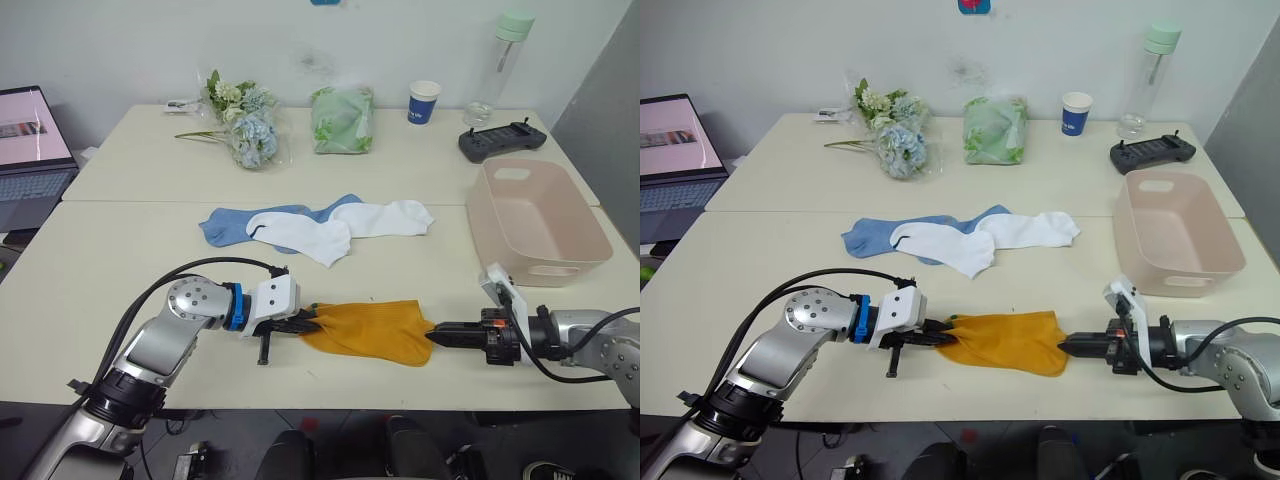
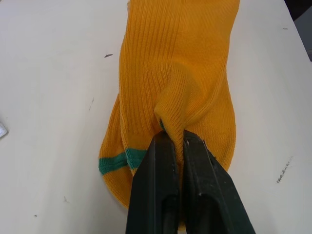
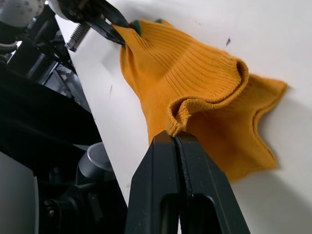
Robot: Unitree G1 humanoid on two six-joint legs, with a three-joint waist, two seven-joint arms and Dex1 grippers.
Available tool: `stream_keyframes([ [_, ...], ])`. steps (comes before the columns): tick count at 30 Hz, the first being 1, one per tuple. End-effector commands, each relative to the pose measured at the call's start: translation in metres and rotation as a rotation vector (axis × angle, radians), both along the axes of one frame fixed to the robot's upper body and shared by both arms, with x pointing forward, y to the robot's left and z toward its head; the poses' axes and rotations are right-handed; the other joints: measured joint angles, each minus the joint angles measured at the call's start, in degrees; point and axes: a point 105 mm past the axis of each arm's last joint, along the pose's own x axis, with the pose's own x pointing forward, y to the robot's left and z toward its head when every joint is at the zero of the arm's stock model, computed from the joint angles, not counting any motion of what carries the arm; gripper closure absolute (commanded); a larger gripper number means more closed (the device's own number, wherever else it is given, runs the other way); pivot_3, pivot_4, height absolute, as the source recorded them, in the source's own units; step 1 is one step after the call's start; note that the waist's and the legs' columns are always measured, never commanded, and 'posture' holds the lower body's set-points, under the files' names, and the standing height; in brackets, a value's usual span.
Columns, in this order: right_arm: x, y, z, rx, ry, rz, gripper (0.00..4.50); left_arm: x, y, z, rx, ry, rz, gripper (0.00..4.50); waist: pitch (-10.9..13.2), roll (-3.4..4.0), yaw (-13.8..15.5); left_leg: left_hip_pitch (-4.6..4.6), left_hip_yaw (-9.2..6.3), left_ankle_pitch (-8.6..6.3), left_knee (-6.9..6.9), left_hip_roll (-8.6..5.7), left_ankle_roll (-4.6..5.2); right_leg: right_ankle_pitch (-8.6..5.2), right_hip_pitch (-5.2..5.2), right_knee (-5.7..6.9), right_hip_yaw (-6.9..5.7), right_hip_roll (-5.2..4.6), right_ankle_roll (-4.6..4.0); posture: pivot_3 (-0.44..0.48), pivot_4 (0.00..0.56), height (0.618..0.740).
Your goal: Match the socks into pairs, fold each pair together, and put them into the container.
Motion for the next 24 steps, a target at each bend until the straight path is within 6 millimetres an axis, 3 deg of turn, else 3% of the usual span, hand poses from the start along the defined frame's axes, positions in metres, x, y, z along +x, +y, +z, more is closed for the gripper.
stream_keyframes([
  [1,0.000,0.005,0.002,-0.007,-0.044,0.009,4.50,0.000,0.003,0.004,0.016,-0.029,-0.013,4.48,0.00,0.00,-0.02,0.00,0.00,0.00,0.00,0.00,0.00,0.00,0.00,0.00,0.00,0.00,0.00,0.000,0.150,0.740],
  [24,0.023,-0.001,-0.003,-0.050,-0.101,-0.030,4.50,-0.009,0.002,0.004,0.008,-0.009,-0.016,4.48,0.00,0.00,-0.03,0.01,-0.01,0.00,0.00,0.01,0.00,0.00,0.00,0.00,0.00,0.01,0.00,0.000,0.150,0.740],
])
